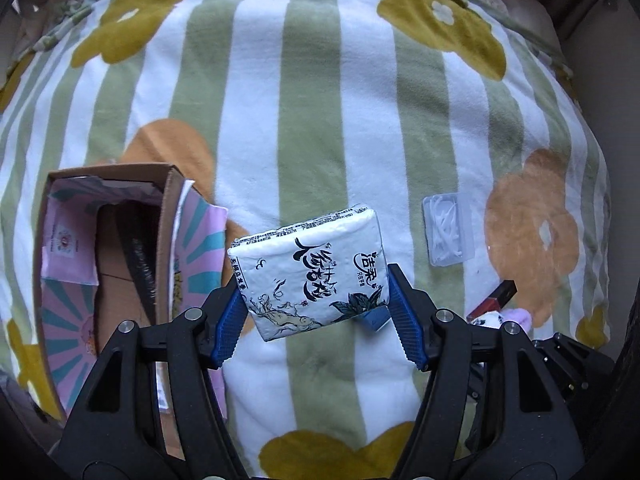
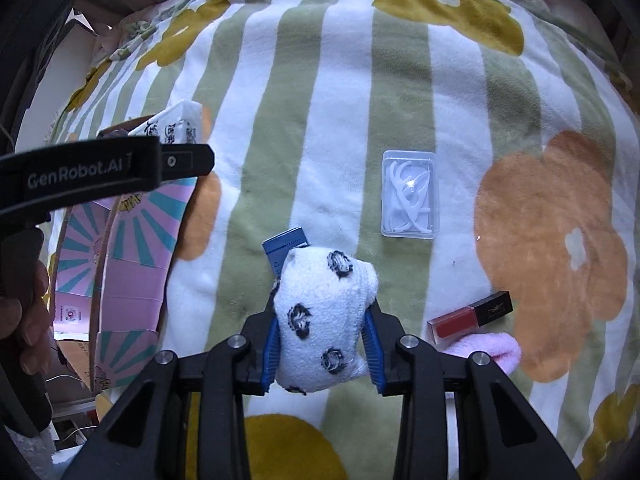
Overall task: Organize objects
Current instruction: 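Lift tissue pack with left tool while right tool carries sock to box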
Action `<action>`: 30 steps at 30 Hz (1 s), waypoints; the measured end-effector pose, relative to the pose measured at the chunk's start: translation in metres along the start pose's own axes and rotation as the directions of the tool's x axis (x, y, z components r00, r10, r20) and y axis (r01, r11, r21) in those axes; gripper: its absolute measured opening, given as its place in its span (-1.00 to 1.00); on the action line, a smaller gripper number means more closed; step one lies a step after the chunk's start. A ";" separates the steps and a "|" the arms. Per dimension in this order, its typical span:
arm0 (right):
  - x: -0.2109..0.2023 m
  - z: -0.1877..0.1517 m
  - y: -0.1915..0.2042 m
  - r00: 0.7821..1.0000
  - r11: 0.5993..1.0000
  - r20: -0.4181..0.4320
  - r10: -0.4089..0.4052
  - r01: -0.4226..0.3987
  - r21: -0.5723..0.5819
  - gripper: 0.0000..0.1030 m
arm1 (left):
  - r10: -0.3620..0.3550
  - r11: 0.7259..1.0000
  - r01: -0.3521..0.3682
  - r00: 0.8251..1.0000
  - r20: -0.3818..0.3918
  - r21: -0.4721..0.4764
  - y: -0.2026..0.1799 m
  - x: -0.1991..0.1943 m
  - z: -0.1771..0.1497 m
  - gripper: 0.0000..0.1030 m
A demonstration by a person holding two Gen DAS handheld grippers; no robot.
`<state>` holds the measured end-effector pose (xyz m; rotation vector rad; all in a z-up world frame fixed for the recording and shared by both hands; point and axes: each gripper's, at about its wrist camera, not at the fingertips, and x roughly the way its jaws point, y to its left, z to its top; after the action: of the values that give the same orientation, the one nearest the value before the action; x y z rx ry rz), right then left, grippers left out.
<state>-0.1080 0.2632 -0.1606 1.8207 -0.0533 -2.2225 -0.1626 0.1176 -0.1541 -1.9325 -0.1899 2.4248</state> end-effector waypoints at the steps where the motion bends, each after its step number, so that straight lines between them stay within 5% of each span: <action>1: -0.008 0.000 0.003 1.000 1.000 0.008 -0.005 0.005 -0.005 -0.36 | 0.004 1.000 -0.004 1.000 0.013 0.009 0.002 -0.010 -0.004 0.19; 14: -0.090 0.000 0.017 0.990 0.995 0.109 -0.093 0.089 0.047 -0.36 | 0.011 0.997 -0.017 0.996 0.086 0.073 0.041 -0.092 -0.063 0.20; 30: -0.112 -0.032 0.047 0.985 0.994 0.134 -0.105 0.097 0.059 -0.36 | -0.017 0.999 0.013 0.993 0.117 0.041 0.064 -0.116 -0.108 0.20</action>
<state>-0.0483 0.2474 -0.0512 1.7302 -0.0465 -2.4359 -0.0286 0.0498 -0.0728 -1.7671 -0.1565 2.5139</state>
